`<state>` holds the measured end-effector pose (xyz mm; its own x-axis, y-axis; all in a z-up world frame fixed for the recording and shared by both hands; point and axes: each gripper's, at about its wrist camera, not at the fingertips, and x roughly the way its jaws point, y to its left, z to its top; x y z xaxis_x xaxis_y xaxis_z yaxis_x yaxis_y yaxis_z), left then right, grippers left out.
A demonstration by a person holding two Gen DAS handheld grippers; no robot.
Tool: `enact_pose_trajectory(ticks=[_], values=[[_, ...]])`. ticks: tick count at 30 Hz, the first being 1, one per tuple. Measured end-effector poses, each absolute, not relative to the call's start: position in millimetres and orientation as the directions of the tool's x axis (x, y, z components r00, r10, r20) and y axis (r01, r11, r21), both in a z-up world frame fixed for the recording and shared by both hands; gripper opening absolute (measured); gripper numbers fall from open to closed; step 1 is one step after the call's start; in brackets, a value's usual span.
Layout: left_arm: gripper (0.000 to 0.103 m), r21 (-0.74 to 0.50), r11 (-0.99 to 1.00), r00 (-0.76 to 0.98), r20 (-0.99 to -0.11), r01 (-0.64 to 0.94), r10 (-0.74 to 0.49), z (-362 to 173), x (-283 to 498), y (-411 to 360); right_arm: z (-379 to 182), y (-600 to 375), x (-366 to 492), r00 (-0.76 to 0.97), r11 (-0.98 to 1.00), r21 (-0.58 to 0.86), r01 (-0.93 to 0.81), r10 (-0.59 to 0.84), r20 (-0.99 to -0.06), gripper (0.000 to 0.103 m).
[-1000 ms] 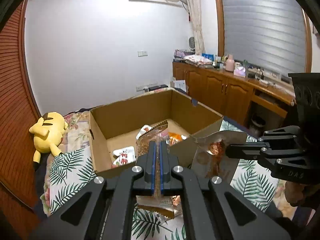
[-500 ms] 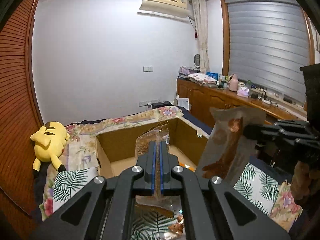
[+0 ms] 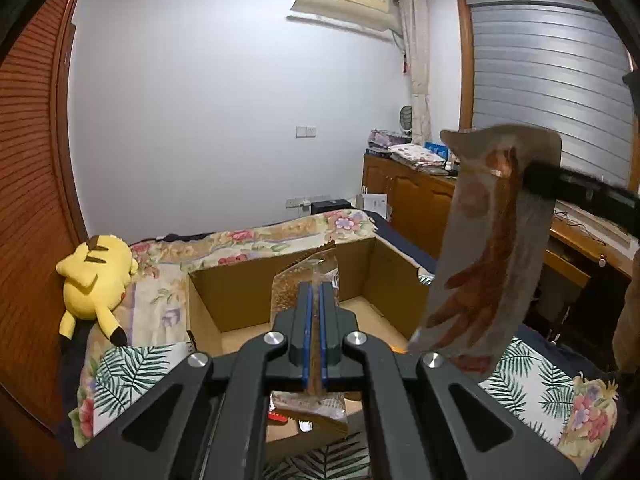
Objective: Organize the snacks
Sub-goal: 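Lift both packets over the cardboard box and lower them inside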
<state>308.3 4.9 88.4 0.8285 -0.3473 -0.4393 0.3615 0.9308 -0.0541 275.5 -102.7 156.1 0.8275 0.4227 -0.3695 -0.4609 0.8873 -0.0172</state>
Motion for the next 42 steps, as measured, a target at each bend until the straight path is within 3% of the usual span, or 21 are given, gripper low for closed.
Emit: enact_pose_trajectory(ticks=[16,42], values=[[0.001,-0.083,0.936,0.792,-0.511,0.342,-0.334,35.9,349.3,5.5,115.9,-72.6,347.5,0.818,0.892,-0.066,-0.447,0.377,-0.435,0.000],[0.018,-0.070,0.943,0.821,-0.474,0.324,-0.317,17.2,345.5,18.0,28.5,-82.7,388.5,0.754,0.922,0.033,-0.386,0.336,-0.564,0.000]])
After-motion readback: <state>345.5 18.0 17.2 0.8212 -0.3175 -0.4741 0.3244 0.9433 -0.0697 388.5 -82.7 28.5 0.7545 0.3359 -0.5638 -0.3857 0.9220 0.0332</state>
